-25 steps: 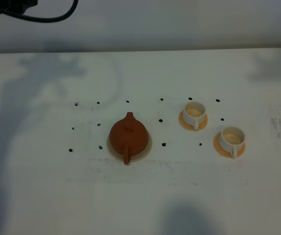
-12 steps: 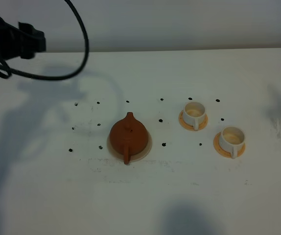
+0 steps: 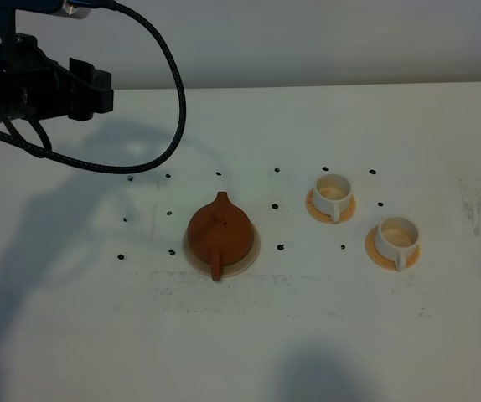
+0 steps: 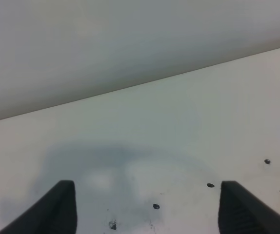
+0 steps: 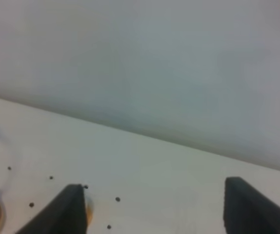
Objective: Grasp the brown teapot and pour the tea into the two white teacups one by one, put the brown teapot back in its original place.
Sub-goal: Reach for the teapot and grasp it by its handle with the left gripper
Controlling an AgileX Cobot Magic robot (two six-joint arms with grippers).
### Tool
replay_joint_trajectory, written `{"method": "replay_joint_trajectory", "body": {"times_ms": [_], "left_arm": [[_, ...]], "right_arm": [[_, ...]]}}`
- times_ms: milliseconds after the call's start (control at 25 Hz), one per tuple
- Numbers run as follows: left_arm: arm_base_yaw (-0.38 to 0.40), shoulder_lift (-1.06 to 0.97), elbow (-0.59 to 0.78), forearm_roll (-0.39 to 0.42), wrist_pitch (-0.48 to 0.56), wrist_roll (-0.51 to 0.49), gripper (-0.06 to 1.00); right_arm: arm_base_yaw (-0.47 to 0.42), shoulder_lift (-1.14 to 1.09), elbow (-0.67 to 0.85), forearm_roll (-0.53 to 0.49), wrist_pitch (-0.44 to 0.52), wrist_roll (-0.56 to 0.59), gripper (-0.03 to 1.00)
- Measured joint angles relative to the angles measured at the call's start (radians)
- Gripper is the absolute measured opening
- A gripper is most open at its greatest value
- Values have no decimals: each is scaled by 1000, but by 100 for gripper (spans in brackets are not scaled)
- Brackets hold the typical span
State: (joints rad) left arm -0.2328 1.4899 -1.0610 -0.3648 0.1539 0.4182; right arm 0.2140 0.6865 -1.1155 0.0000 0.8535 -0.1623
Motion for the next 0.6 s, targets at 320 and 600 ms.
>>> {"method": "replay_joint_trajectory", "body": {"times_ms": [320,600], "left_arm": [[-4,0,0,0,2,3,60],[-49,0,0,0,0,8,60]], "right_arm": [[0,-245,266,30,38,18,58],[0,-466,449,31,93,62,58]]}}
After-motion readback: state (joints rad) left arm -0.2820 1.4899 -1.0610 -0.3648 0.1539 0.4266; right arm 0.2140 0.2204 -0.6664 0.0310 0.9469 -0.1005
